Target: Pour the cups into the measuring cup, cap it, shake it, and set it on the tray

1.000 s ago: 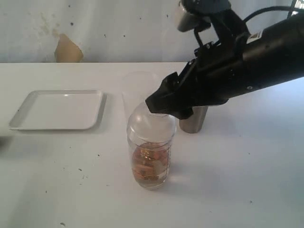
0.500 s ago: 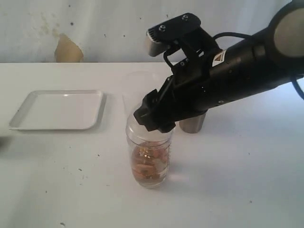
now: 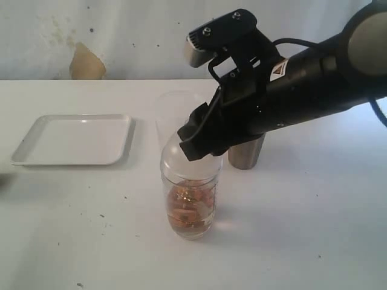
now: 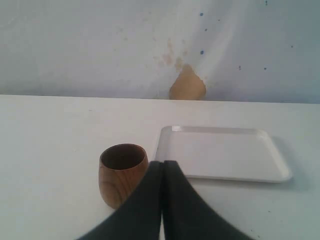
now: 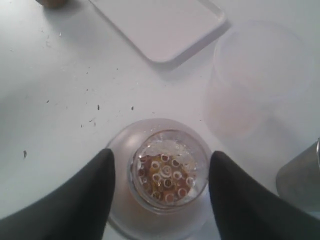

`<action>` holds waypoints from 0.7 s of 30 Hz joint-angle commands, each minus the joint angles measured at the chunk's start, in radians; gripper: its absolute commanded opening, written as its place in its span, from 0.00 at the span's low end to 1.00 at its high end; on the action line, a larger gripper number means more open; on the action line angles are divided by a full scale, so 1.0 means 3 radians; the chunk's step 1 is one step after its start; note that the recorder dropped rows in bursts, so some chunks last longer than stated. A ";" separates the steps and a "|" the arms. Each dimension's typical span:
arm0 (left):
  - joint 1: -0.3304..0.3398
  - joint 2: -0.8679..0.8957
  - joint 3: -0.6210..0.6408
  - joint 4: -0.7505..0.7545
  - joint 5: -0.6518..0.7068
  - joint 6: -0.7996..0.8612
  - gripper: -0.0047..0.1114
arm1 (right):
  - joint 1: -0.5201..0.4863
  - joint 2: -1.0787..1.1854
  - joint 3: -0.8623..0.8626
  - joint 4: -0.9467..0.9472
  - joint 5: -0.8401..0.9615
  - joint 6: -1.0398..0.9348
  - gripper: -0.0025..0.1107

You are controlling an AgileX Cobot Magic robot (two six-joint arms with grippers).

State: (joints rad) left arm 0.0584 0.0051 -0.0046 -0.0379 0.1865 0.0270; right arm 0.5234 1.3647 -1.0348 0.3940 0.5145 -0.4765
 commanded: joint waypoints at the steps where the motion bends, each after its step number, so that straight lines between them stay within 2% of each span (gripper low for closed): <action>1: 0.0000 -0.0017 0.0015 -0.0020 -0.0031 0.0000 0.05 | 0.0014 -0.0004 -0.0011 -0.0026 -0.0079 0.0011 0.47; 5: 0.0000 -0.0017 0.0015 -0.0020 -0.0031 0.0000 0.05 | 0.0014 0.0033 -0.0004 -0.0026 -0.0032 0.0011 0.44; 11: 0.0000 -0.0017 0.0015 -0.0020 -0.0031 0.0000 0.05 | 0.0014 0.0076 -0.0004 -0.0026 -0.0001 0.0011 0.33; 20: 0.0000 -0.0017 0.0015 -0.0020 -0.0031 0.0000 0.05 | 0.0014 0.0070 -0.0004 -0.0250 0.0028 0.0011 0.02; 21: 0.0000 -0.0017 0.0015 -0.0020 -0.0031 0.0000 0.05 | 0.0014 0.0070 -0.0004 -0.0274 0.0036 0.0011 0.02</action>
State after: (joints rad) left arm 0.0584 0.0051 -0.0046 -0.0379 0.1865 0.0270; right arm 0.5234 1.3803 -1.0365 0.3569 0.4962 -0.4744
